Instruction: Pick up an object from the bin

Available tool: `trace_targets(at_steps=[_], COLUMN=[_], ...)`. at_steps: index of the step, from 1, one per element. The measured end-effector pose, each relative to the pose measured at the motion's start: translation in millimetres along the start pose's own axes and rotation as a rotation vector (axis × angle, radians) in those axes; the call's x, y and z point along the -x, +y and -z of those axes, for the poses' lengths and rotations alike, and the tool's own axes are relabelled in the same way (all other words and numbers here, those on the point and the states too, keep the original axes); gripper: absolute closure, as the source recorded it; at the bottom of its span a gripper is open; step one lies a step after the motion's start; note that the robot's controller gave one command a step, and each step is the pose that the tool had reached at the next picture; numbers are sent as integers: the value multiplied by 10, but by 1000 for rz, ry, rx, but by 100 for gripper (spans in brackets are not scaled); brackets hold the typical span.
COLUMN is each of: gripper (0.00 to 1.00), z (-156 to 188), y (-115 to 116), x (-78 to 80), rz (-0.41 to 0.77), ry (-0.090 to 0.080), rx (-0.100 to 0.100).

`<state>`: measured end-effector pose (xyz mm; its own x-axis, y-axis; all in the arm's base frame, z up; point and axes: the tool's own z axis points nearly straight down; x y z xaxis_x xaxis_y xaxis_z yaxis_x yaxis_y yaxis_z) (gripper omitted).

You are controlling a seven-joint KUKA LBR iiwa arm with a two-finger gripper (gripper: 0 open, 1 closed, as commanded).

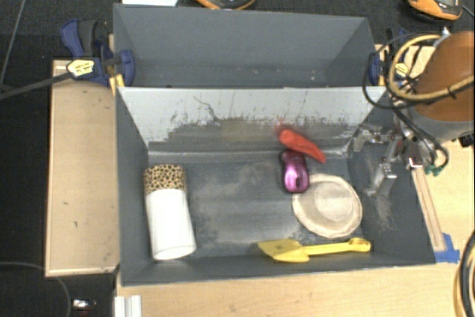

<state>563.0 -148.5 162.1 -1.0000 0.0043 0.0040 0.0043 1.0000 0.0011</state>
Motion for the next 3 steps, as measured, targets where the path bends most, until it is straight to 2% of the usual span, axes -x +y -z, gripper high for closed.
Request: trace_targets(at_steps=[1, 2, 3], gripper=[0, 0, 0], z=[47, -910, -887], y=[7, 149, 165], x=[19, -712, -798], rz=[7, -68, 126], ry=[-8, -14, -43], rx=[-2, -2, -10])
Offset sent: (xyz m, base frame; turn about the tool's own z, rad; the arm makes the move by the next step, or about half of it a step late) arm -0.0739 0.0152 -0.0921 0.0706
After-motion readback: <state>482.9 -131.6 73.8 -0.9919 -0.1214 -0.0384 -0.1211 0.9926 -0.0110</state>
